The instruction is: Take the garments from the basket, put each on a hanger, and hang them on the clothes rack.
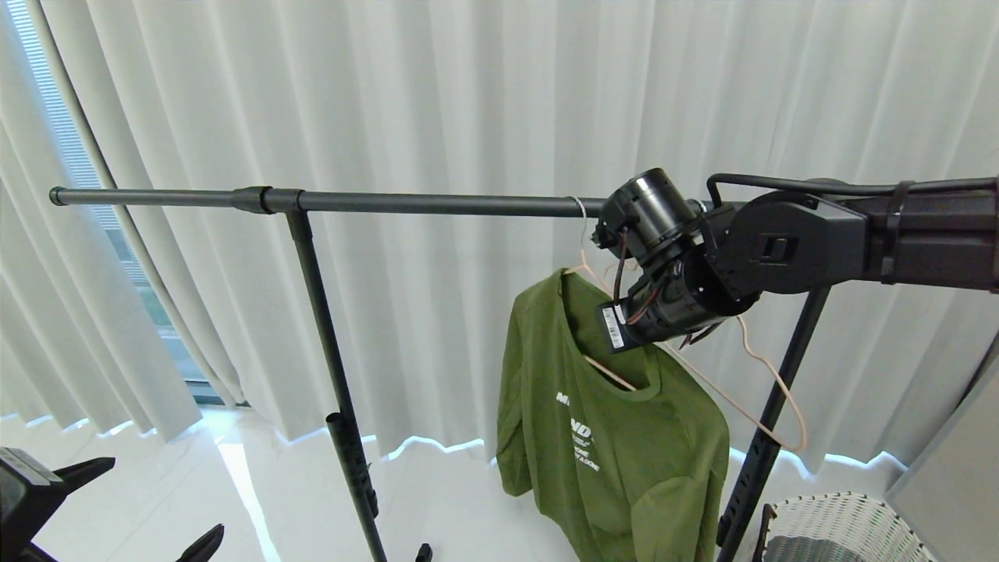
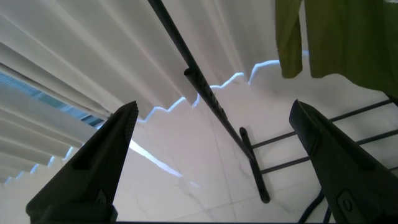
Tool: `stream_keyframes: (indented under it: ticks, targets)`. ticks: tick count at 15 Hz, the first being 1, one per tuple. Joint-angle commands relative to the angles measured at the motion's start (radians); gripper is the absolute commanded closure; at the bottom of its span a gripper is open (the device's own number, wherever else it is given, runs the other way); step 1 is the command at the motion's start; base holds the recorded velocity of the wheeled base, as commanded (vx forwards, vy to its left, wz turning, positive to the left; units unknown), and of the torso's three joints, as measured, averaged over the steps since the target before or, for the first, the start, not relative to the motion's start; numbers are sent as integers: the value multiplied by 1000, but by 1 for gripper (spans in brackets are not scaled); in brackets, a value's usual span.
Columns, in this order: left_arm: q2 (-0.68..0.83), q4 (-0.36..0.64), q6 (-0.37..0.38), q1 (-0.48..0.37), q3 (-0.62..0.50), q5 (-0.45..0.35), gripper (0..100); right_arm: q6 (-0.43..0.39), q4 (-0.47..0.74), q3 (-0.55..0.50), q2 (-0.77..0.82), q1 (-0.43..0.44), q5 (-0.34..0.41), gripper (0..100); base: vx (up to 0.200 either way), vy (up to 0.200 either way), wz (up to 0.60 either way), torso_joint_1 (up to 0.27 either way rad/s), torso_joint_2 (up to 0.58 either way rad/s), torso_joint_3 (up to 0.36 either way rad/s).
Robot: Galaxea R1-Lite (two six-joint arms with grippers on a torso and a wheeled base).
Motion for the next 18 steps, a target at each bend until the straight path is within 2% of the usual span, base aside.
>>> stream_keyframes:
  ticks: [1,7,12,15,18]
  targets:
    - [-2,0,0,0,-1,1,0,1,2,-3,1,0,1,0,0,0,0,0,0,0]
    - [-5,-2,-6,5,-1,1,0,30,11,4,-106,8,-2,0,0,0,0,0,0,0]
    - [-4,0,-5,55,7,2,0,75,157,14,-312,37,-13,0,0,0,0,0,0,0]
    - [-5,0,-3,86,13,5,0,70,173,83,-394,-18,-98,0,0,0,0,0,0,0]
    - [-7,0,-3,123,15,7,0,32,164,222,-525,-147,-104,0,0,0,0,0,0,0]
